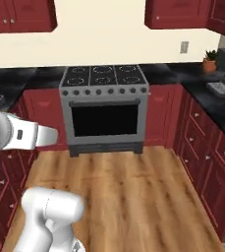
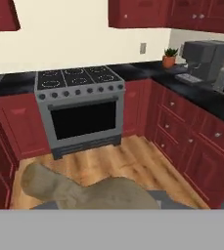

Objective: Grab the garlic and lime from the fridge, place them in the blender, close the lid, and turn on the blender to create a marinade.

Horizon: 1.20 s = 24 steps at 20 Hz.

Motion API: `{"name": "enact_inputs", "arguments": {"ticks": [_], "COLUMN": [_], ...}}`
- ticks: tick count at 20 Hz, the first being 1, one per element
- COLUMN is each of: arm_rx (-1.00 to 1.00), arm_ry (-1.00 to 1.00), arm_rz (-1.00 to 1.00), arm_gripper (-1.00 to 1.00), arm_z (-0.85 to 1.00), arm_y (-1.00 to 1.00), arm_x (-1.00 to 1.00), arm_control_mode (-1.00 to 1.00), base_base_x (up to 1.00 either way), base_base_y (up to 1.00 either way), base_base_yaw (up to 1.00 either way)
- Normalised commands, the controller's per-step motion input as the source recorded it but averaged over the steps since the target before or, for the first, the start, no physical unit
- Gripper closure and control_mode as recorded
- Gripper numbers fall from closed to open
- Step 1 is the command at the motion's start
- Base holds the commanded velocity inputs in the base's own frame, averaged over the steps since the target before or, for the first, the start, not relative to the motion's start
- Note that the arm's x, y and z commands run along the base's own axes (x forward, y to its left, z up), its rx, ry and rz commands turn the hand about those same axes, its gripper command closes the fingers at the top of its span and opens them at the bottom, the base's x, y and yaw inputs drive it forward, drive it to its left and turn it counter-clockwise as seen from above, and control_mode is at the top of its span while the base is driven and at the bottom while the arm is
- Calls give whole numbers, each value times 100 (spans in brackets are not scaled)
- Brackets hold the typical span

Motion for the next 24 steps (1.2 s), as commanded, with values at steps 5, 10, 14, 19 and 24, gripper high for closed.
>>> {"name": "enact_inputs", "arguments": {"ticks": [5, 10, 14, 19, 24], "arm_rx": [0, 0, 0, 0, 0], "arm_ry": [0, 0, 0, 0, 0], "arm_rz": [0, 0, 0, 0, 0], "arm_gripper": [100, 100, 100, 100, 100], "arm_z": [0, 0, 0, 0, 0], "arm_y": [0, 0, 0, 0, 0], "arm_x": [0, 0, 0, 0, 0], "arm_control_mode": [100, 100, 100, 100, 100], "base_base_x": [59, 100, 100, 100, 97], "base_base_y": [-8, -20, -41, -42, -30], "base_base_yaw": [94, 72, 54, 55, 77]}}
